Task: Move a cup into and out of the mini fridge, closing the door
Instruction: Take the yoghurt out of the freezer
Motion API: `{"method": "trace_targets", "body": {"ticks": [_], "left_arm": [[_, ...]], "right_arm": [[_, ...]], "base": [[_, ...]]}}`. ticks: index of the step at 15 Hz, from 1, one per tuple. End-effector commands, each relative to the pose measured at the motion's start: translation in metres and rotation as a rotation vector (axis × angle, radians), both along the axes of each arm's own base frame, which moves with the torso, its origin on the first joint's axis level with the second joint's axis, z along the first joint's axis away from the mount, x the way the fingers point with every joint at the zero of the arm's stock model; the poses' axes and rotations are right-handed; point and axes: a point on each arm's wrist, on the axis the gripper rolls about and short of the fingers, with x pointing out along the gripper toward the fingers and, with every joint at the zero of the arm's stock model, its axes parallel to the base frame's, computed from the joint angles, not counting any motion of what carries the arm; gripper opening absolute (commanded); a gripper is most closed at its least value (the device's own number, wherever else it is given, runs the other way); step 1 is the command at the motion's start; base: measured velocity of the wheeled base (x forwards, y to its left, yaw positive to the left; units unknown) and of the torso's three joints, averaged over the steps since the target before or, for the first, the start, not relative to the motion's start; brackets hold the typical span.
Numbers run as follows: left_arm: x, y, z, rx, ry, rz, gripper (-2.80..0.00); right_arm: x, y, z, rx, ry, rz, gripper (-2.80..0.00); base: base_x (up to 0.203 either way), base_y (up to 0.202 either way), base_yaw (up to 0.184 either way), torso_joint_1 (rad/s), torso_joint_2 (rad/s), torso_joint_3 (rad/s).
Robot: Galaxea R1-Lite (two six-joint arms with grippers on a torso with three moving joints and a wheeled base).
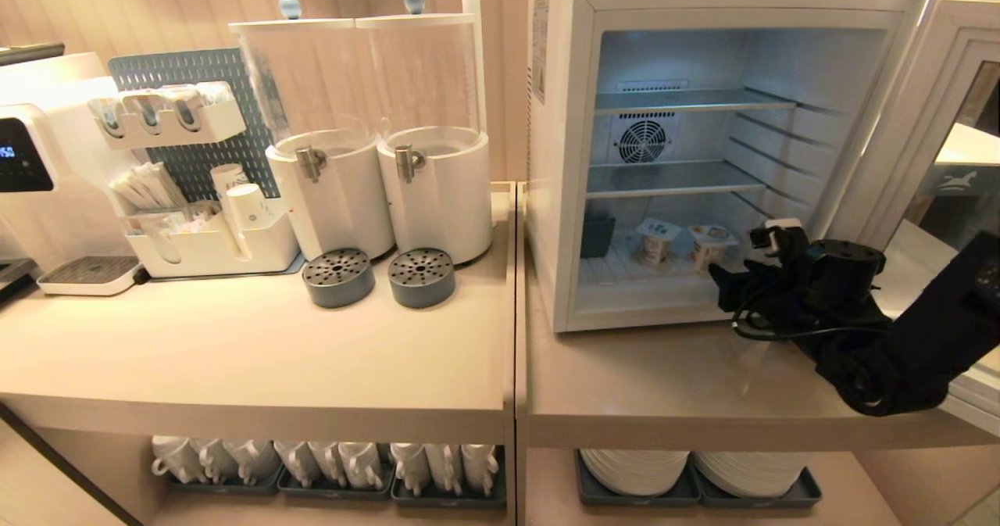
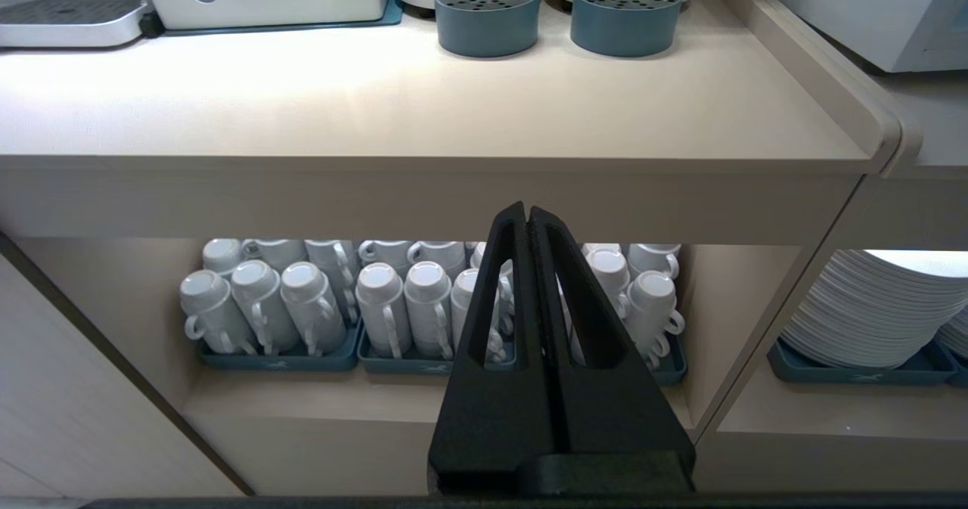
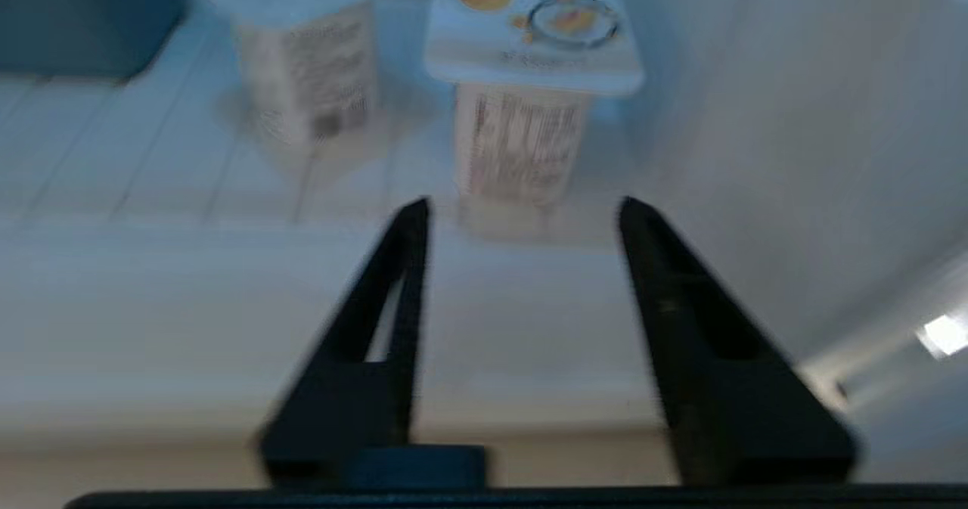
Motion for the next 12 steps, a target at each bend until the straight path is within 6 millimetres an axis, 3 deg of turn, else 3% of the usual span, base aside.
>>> {"method": "trace_targets", "body": {"ticks": [1, 6, 12], "left_arm": [[0.0, 0.0, 0.0, -0.002, 0.0, 0.001, -2.8], [0.0, 0.0, 0.0, -0.005, -0.003, 0.001, -2.8], [0.0, 0.0, 0.0, -0.005, -0.001, 0.001, -2.8]], "right_arm": [[0.014, 0.007, -0.024, -0.012, 0.018, -0.034, 0.0], [0.04, 0.011, -0.022, -0.015, 0.01, -0.058, 0.0], [0.067, 0.012, -0.036, -0.022, 0.033, -0.088, 0.0]], "base": [[0.0, 0.0, 0.0, 0.0, 0.0, 0.0], [0.0, 0.0, 0.0, 0.0, 0.0, 0.0], [0.0, 0.0, 0.0, 0.0, 0.0, 0.0]]}}
